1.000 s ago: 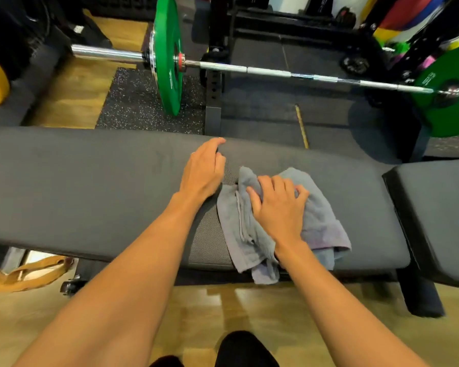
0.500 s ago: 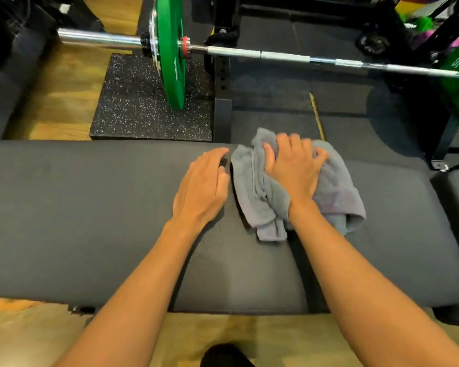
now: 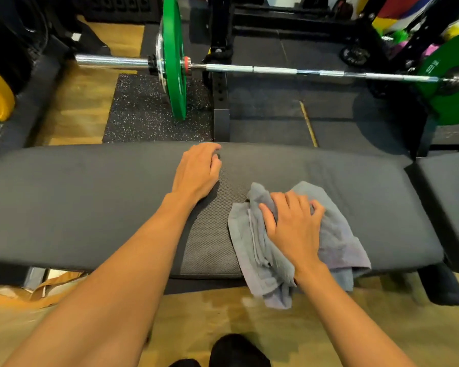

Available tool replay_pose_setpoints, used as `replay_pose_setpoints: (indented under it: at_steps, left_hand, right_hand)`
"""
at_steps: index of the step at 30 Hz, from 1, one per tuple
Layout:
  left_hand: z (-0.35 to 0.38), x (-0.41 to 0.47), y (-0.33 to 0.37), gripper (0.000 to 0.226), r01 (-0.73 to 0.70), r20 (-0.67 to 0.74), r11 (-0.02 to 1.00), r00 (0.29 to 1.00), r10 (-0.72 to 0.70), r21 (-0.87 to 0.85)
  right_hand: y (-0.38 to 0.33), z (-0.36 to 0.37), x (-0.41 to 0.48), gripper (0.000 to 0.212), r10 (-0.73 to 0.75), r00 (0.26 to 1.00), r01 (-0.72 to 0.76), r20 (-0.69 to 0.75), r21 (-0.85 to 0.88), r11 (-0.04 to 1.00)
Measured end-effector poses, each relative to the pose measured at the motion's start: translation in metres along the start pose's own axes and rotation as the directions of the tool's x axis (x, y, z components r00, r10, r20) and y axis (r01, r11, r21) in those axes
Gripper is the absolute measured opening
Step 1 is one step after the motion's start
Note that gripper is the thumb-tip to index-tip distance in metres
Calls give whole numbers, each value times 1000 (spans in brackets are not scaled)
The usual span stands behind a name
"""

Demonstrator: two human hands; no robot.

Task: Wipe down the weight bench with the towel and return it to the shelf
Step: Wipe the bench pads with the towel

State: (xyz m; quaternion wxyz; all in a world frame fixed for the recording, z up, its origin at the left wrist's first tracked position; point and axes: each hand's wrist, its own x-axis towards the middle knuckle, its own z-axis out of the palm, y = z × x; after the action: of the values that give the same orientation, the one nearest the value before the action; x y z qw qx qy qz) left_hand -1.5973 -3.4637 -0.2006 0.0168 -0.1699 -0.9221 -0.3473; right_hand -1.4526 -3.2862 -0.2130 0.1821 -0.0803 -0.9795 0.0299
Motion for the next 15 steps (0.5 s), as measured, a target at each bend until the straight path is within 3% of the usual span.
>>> replay_pose_setpoints:
  at_steps: [4,9,15]
  left_hand:
    - [-26,16,-37,29,51,-33,988,998,-46,146]
    - [-12,23,-59,29,18,-115,995,993,-6,101]
    - [-17,21,-56,35,21,-72,996,997,-14,92]
  right_hand:
    - [-14,-1,-16,28,-25,999,22,-46,-58,998]
    - [-41,51,96,31,55,993,-65,-109,-94,993]
    - [-60,77,188,36,42,993,-34,112,-71,997]
